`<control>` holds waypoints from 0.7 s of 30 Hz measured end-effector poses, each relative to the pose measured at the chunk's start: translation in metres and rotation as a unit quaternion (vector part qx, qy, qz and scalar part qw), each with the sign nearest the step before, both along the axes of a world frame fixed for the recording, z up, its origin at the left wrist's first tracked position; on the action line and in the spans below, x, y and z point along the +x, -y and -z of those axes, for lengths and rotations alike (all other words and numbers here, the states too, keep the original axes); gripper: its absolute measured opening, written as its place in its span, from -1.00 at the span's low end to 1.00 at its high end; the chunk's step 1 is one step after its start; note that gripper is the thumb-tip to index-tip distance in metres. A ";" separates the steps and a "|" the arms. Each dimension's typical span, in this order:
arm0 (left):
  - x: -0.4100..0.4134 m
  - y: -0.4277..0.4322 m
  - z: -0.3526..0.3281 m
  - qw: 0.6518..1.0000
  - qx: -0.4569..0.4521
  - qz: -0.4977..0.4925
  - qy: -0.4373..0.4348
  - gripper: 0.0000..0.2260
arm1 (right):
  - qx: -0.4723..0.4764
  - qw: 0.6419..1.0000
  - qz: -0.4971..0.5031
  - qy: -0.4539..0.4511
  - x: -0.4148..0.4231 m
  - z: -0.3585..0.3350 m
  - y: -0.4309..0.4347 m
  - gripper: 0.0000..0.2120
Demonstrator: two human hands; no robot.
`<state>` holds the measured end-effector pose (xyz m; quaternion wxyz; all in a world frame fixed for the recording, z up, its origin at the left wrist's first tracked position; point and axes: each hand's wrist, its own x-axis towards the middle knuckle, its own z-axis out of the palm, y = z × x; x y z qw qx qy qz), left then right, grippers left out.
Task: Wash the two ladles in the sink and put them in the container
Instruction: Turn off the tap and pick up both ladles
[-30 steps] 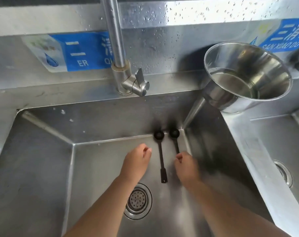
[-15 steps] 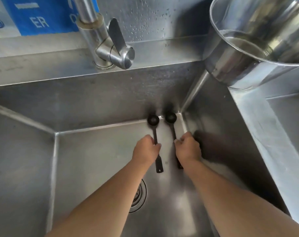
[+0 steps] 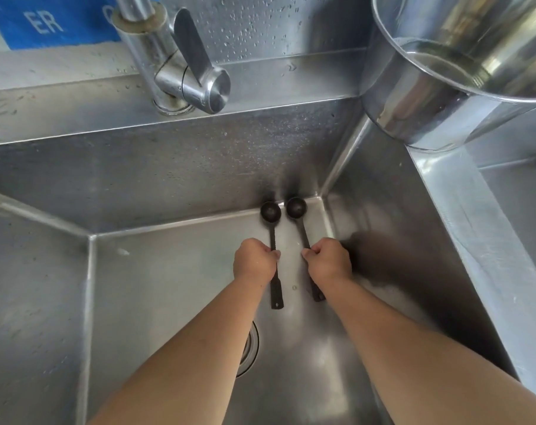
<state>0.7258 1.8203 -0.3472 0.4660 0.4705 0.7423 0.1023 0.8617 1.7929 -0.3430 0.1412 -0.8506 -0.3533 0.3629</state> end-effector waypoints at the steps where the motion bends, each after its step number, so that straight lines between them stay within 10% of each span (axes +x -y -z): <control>1: -0.001 0.001 -0.001 1.000 -0.001 -0.012 0.014 -0.78 | 0.000 1.000 0.001 -0.004 -0.001 -0.001 0.001 -0.83; 21: -0.057 0.053 -0.140 0.970 -0.029 -0.112 0.215 -0.95 | 0.046 0.985 -0.041 -0.162 -0.024 -0.114 0.044 -0.71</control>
